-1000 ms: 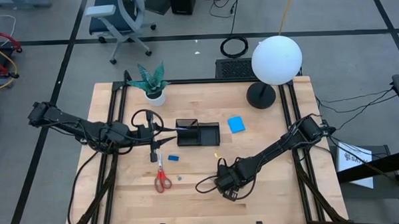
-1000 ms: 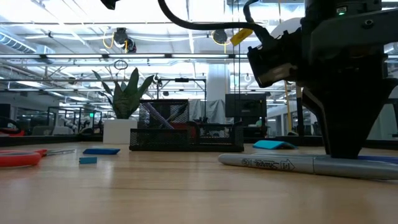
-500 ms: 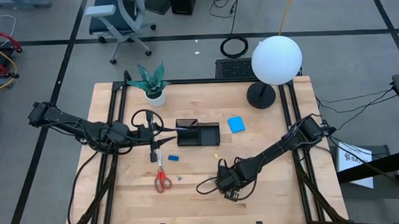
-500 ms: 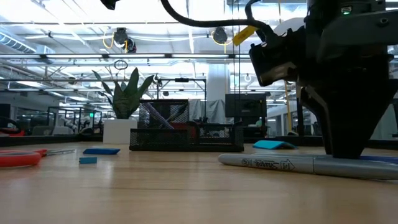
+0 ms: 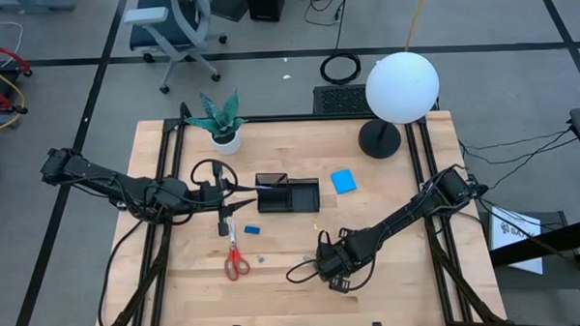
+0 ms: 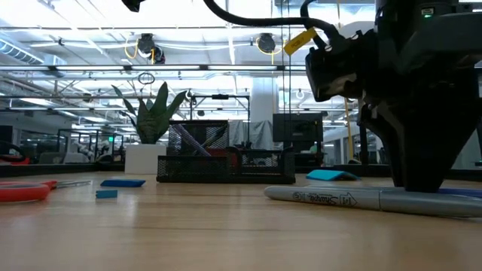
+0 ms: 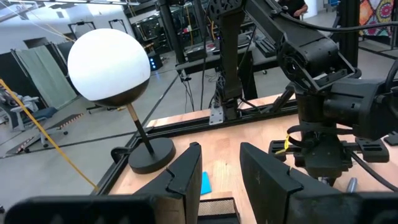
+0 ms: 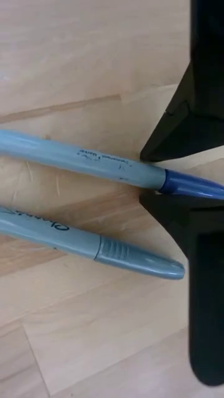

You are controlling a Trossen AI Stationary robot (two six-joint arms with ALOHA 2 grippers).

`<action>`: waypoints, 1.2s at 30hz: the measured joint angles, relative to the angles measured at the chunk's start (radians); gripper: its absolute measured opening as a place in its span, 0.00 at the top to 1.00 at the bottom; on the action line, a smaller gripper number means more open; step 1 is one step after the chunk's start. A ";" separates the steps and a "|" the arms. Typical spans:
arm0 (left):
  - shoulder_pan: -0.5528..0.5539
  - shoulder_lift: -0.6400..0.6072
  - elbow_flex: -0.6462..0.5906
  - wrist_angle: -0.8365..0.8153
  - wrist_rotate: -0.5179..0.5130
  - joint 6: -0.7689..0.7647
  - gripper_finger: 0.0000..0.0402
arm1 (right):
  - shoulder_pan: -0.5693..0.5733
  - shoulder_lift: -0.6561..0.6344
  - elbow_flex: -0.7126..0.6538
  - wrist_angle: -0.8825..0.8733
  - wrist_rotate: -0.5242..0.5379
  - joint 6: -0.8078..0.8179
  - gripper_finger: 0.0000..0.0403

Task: Pick and place office supplies into organizer
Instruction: Put the blue marker into the black desk organizer

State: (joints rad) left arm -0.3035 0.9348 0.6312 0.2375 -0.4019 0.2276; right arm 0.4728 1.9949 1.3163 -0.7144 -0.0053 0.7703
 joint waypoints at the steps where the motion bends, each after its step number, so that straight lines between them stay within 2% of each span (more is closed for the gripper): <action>1: 0.000 0.000 0.000 0.000 0.000 0.000 0.71 | -0.001 0.000 0.000 -0.001 -0.001 -0.002 0.80; 6: 0.000 0.000 0.000 0.000 0.000 0.000 0.71 | -0.003 0.000 0.000 -0.008 0.001 -0.068 0.93; 15: 0.000 0.000 0.000 0.000 0.000 0.000 0.71 | -0.018 -0.003 0.000 -0.017 -0.012 -0.117 0.93; 22: 0.000 0.000 0.000 0.000 0.000 0.000 0.71 | -0.043 -0.072 -0.007 -0.053 -0.012 -0.156 0.93; 31: 0.002 0.000 -0.001 0.004 -0.017 -0.022 0.71 | -0.080 -0.272 -0.005 -0.166 0.147 -0.168 0.93; 36: 0.002 0.000 -0.001 0.006 -0.020 -0.027 0.71 | -0.081 -0.361 -0.003 -0.159 0.321 -0.214 0.93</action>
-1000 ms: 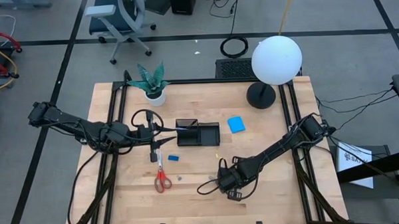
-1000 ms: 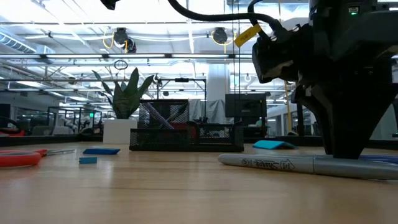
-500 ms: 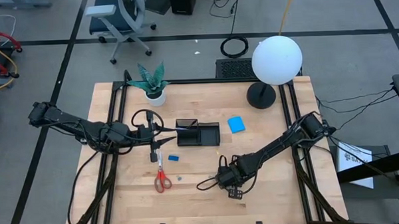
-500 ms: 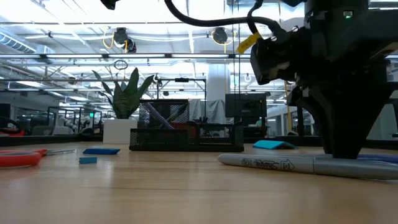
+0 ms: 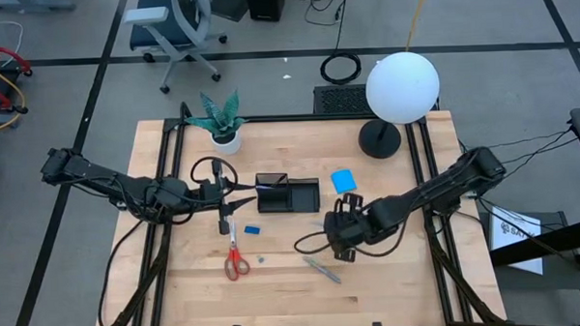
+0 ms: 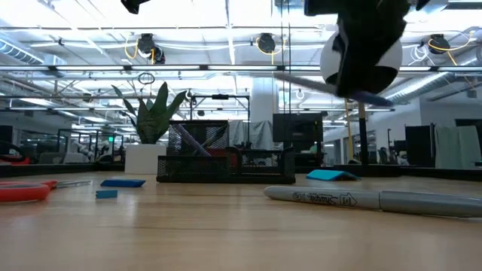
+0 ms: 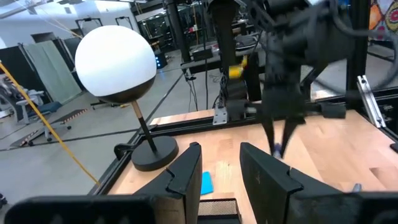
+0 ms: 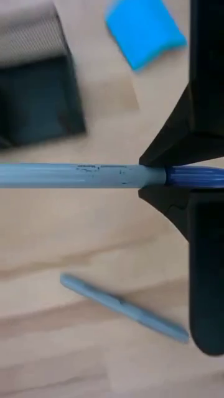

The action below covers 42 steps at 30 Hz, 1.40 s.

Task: Pick and place office supplies into organizer
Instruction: Put the blue marker into the black desk organizer

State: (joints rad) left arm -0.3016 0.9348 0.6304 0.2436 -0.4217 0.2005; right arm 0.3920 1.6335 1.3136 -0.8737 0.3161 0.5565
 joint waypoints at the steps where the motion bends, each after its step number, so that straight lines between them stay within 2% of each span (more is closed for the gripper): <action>1: 0.000 0.000 0.000 0.000 0.000 0.000 0.71 | 0.001 -0.015 0.000 0.000 0.046 -0.012 0.93; 5: 0.000 0.000 0.000 0.001 0.000 -0.012 0.71 | 0.000 -0.074 -0.030 0.075 0.229 -0.067 0.93; 8: 0.000 0.000 0.000 0.005 0.000 -0.020 0.71 | -0.018 -0.112 -0.109 0.253 0.268 -0.157 0.93; 17: 0.000 0.000 0.000 0.055 0.036 -0.049 0.71 | -0.099 -0.228 -0.377 0.920 0.202 -0.490 0.93; 25: 0.000 0.002 0.000 0.097 0.055 -0.050 0.71 | -0.150 -0.273 -0.470 1.361 0.041 -0.682 0.93; 30: 0.000 0.042 0.000 0.168 0.076 -0.042 0.71 | -0.181 -0.272 -0.470 1.430 -0.017 -0.721 0.93; 36: 0.000 0.139 0.000 0.355 0.109 0.032 0.71 | -0.190 -0.266 -0.470 1.429 -0.033 -0.720 0.93; 42: 0.015 0.158 0.000 0.396 0.119 0.027 0.71 | -0.190 -0.264 -0.470 1.436 -0.071 -0.726 0.93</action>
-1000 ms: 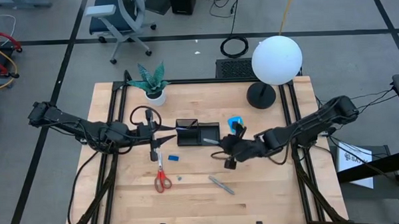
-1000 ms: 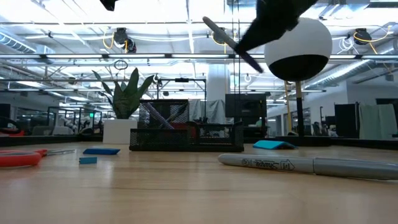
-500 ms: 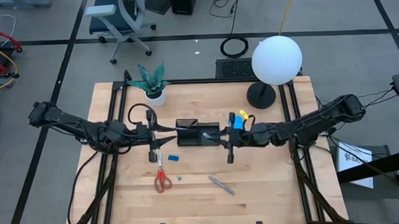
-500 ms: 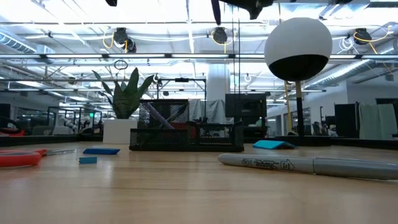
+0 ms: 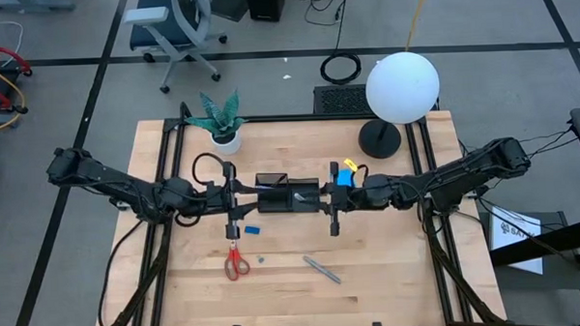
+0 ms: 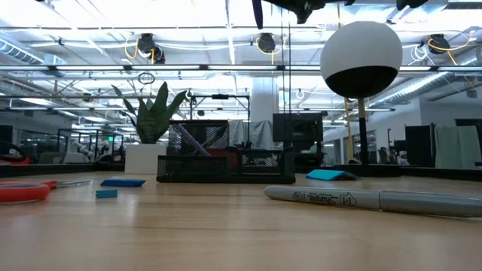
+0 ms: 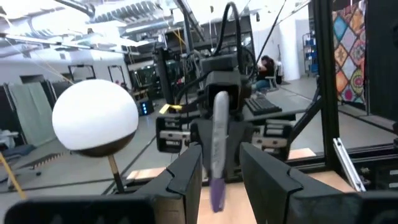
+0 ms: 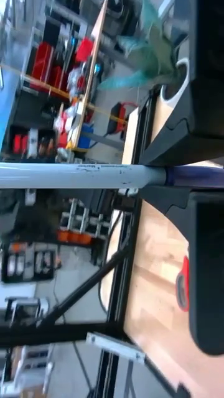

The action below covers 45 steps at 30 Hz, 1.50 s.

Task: Pick and place office supplies into organizer
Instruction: Put the blue marker into the black desk organizer

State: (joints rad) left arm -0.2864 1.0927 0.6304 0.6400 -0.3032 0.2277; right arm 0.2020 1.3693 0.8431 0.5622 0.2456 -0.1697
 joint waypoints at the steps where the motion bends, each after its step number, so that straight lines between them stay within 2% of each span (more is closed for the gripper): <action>1: 0.007 0.000 0.000 -0.002 0.013 -0.009 0.71 | 0.000 0.000 0.000 0.000 -0.013 0.001 0.93; 6: 0.040 0.006 0.000 0.002 0.095 -0.043 0.71 | 0.000 0.000 0.000 0.018 -0.017 -0.001 0.93; 15: 0.089 0.102 0.001 0.126 0.172 -0.063 0.71 | 0.000 0.018 0.000 0.028 -0.031 -0.002 0.93; 22: 0.126 0.122 0.004 0.138 0.230 -0.110 0.71 | -0.002 0.032 0.000 0.054 -0.043 -0.004 0.93; 27: 0.129 0.190 0.064 0.130 0.264 -0.111 0.71 | -0.009 0.060 0.001 0.094 -0.069 -0.003 0.93; 32: 0.128 0.260 0.147 0.047 0.304 -0.105 0.71 | -0.011 0.092 0.001 0.120 -0.069 -0.006 0.93; 37: 0.127 0.264 0.190 -0.035 0.305 -0.099 0.71 | -0.011 0.096 0.001 0.126 -0.069 -0.007 0.93; 45: 0.127 0.269 0.193 -0.036 0.305 -0.099 0.71 | -0.011 0.096 0.001 0.138 -0.069 -0.007 0.93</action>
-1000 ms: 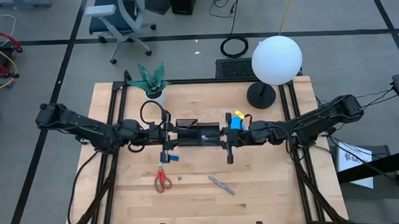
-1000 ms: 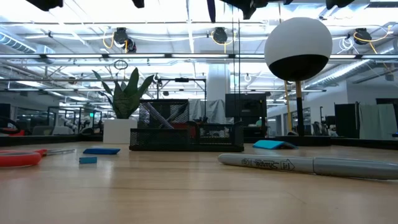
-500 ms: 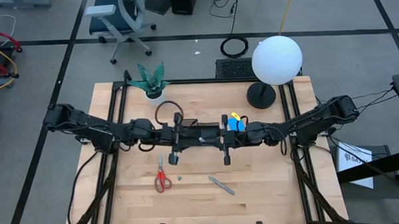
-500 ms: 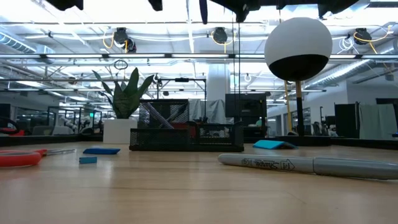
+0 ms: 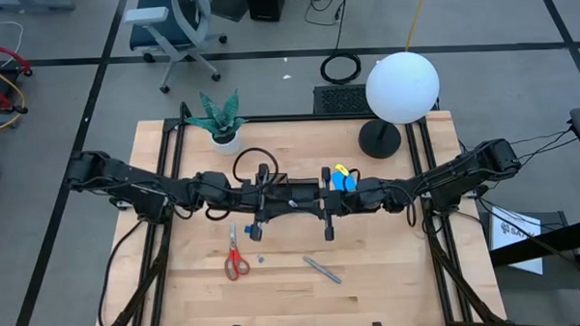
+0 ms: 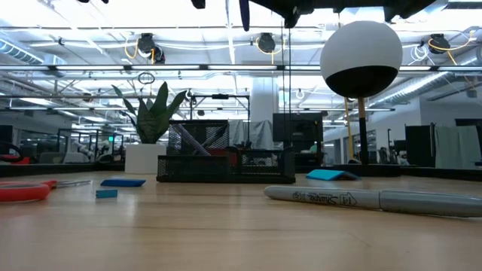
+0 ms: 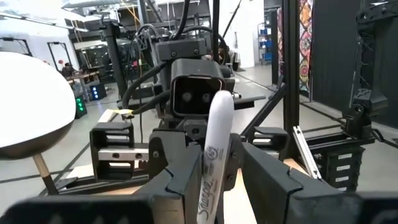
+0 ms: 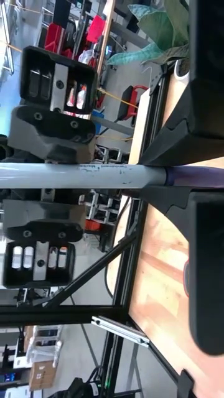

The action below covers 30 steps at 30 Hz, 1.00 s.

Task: Pick and place office supplies into organizer
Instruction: Put the blue marker into the black desk organizer

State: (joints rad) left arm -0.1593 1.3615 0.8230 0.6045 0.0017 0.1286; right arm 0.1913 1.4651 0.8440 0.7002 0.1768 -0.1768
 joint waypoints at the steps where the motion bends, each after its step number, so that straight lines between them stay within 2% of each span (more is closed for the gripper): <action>1: 0.000 0.009 0.000 0.014 0.000 0.000 0.71 | 0.000 0.000 0.000 0.001 0.000 0.000 0.93; 10: 0.008 0.064 0.020 0.061 0.000 0.001 0.71 | 0.000 0.000 0.000 -0.001 0.000 0.000 0.93; 13: 0.008 0.060 0.021 0.061 -0.001 0.027 0.76 | 0.000 0.000 0.000 -0.007 -0.002 0.000 0.93; 17: 0.002 0.053 0.021 0.051 -0.002 0.066 0.89 | 0.000 0.000 0.000 -0.002 -0.006 0.004 0.93; 23: 0.001 0.053 0.021 0.042 -0.002 0.073 0.89 | 0.000 0.000 0.000 -0.007 -0.022 0.003 0.93; 25: -0.002 0.053 0.021 0.042 -0.002 0.072 0.89 | 0.000 0.000 0.000 -0.007 -0.022 0.003 0.90; 30: -0.012 0.052 0.021 0.043 -0.002 0.072 0.89 | 0.001 -0.005 0.000 -0.009 -0.025 -0.025 0.71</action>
State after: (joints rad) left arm -0.1715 1.4139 0.8436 0.6479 -0.0003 0.2004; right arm 0.1921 1.4598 0.8440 0.6916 0.1520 -0.2023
